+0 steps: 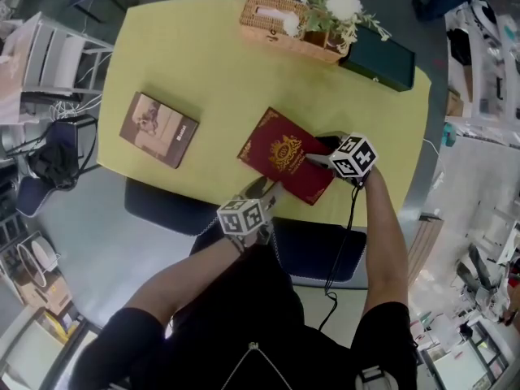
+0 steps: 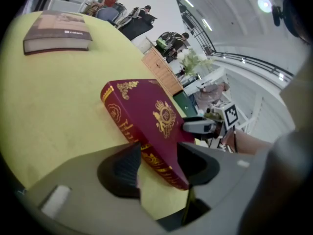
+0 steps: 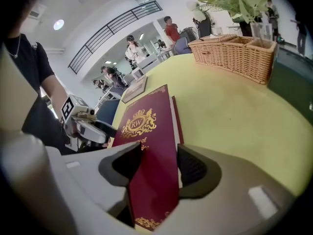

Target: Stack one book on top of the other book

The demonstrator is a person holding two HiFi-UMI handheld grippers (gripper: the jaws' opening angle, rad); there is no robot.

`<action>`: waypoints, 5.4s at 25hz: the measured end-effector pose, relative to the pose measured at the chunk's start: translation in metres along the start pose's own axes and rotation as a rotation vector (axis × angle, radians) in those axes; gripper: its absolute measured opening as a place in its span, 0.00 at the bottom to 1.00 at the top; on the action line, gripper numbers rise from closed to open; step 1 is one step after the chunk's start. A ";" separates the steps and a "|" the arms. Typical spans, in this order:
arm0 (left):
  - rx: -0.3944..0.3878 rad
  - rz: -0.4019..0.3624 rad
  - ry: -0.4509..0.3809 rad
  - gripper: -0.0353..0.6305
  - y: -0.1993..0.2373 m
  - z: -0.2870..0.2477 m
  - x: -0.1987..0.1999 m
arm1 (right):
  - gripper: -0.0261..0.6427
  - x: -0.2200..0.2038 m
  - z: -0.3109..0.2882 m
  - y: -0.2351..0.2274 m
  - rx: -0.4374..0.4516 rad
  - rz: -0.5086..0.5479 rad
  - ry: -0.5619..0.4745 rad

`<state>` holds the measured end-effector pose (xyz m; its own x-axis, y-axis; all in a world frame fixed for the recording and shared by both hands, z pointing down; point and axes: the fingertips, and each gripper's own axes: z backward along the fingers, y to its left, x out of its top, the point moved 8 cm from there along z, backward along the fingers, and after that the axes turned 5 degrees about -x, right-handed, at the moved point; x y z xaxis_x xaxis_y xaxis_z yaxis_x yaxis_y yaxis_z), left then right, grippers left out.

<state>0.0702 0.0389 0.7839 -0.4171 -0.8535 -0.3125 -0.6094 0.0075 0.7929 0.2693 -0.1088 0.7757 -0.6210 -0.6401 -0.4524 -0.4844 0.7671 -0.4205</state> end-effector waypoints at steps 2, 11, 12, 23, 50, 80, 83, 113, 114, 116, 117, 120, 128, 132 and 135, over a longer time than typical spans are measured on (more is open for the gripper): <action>0.009 -0.011 0.002 0.43 0.001 0.003 0.001 | 0.38 -0.007 0.004 0.007 -0.016 -0.030 -0.030; 0.039 -0.106 -0.033 0.44 0.004 0.024 0.028 | 0.35 -0.024 0.010 0.039 -0.086 -0.242 -0.211; 0.041 -0.120 -0.038 0.44 0.005 0.027 0.033 | 0.34 -0.024 0.012 0.044 -0.092 -0.273 -0.240; 0.057 -0.285 -0.067 0.45 0.005 0.069 0.090 | 0.29 -0.013 0.008 0.103 -0.120 -0.622 -0.489; -0.053 -0.467 0.055 0.45 0.065 0.033 0.133 | 0.28 -0.027 -0.064 0.138 -0.307 -1.002 -0.663; -0.039 -0.444 -0.101 0.39 0.074 0.076 0.165 | 0.26 -0.043 -0.005 0.124 -0.432 -0.925 -0.786; -0.045 -0.468 -0.180 0.27 0.053 0.106 0.182 | 0.19 -0.034 0.037 0.130 -0.531 -0.844 -0.826; -0.107 -0.600 -0.570 0.06 -0.104 0.356 0.172 | 0.05 0.186 0.141 0.363 -0.353 -0.106 -1.038; -0.094 -0.576 -0.572 0.06 -0.101 0.356 0.170 | 0.05 0.186 0.136 0.367 -0.332 -0.096 -1.026; -0.070 -0.546 -0.580 0.06 -0.094 0.360 0.163 | 0.05 0.186 0.125 0.371 -0.295 -0.083 -0.998; -0.057 -0.541 -0.587 0.06 -0.091 0.363 0.160 | 0.04 0.186 0.119 0.371 -0.279 -0.080 -0.984; -0.006 -0.525 -0.613 0.06 -0.080 0.375 0.151 | 0.05 0.186 0.106 0.369 -0.242 -0.065 -0.949; 0.187 -0.414 -0.675 0.06 -0.054 0.409 0.117 | 0.05 0.194 0.084 0.350 -0.167 -0.032 -0.885; 0.247 -0.355 -0.674 0.06 -0.041 0.418 0.113 | 0.05 0.211 0.064 0.343 -0.150 -0.013 -0.850; 0.266 -0.337 -0.659 0.06 -0.027 0.419 0.119 | 0.05 0.227 0.046 0.339 -0.149 -0.011 -0.831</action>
<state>-0.2459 0.1554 0.5055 -0.4445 -0.3476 -0.8256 -0.8802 -0.0013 0.4745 -0.0079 0.0035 0.4945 0.0117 -0.4259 -0.9047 -0.6001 0.7207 -0.3470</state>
